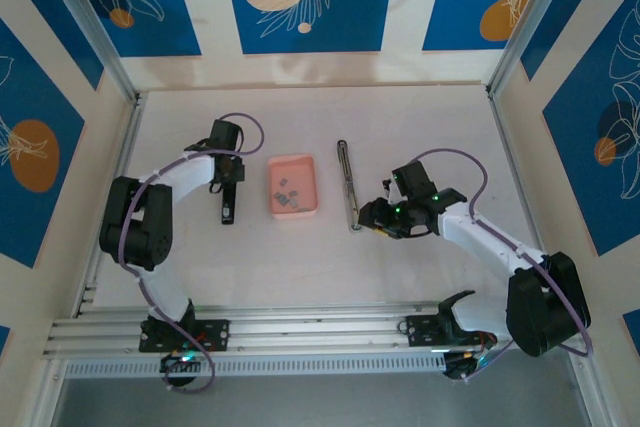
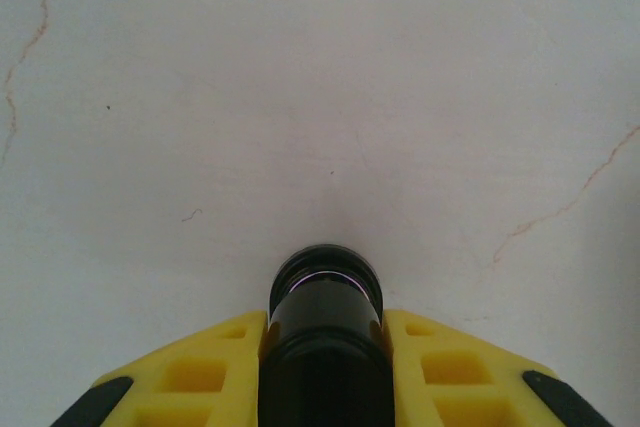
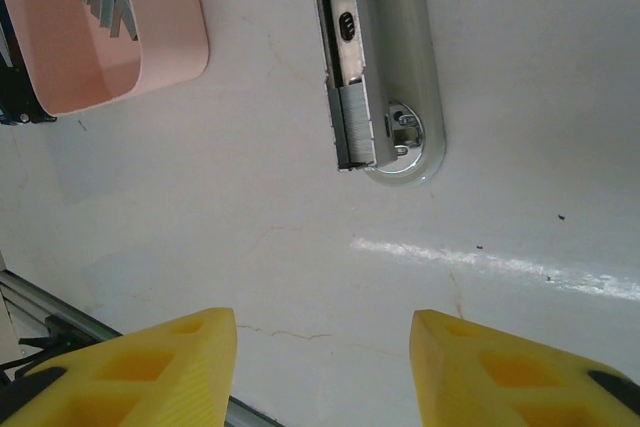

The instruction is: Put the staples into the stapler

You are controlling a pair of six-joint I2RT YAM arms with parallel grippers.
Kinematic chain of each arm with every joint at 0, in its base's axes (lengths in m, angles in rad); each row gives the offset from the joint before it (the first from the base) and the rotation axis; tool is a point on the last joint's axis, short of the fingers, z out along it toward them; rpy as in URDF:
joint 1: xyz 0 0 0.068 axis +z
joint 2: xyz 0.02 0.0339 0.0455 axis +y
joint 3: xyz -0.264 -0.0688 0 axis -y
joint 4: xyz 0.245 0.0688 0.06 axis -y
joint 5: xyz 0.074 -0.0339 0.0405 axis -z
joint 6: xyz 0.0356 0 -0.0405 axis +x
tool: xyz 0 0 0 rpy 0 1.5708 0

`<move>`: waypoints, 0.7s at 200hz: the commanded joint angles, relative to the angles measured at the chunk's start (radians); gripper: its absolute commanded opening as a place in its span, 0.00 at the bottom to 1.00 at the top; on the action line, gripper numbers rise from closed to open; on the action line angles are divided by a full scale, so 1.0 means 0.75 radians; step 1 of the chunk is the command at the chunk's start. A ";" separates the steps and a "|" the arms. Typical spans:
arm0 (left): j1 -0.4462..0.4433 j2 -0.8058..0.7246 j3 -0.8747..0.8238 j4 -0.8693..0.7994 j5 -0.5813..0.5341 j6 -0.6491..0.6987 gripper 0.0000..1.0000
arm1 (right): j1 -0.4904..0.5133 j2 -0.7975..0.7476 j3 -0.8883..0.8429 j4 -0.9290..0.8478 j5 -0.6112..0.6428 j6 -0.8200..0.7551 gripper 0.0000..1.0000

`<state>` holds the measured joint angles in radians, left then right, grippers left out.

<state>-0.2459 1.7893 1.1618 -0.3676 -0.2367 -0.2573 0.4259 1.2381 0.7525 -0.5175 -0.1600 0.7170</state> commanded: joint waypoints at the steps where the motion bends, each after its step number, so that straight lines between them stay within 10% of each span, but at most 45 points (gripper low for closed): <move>1: 0.009 0.026 0.010 0.022 0.049 -0.026 0.30 | 0.014 0.018 0.063 -0.051 0.017 0.006 0.52; 140: 0.009 -0.481 -0.130 0.069 0.308 -0.098 0.69 | 0.022 0.573 0.768 -0.456 0.364 -0.445 0.66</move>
<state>-0.2443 1.4891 1.1164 -0.3683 -0.1112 -0.2916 0.4332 1.5497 1.2118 -0.7586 0.0132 0.5087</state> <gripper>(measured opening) 0.676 0.640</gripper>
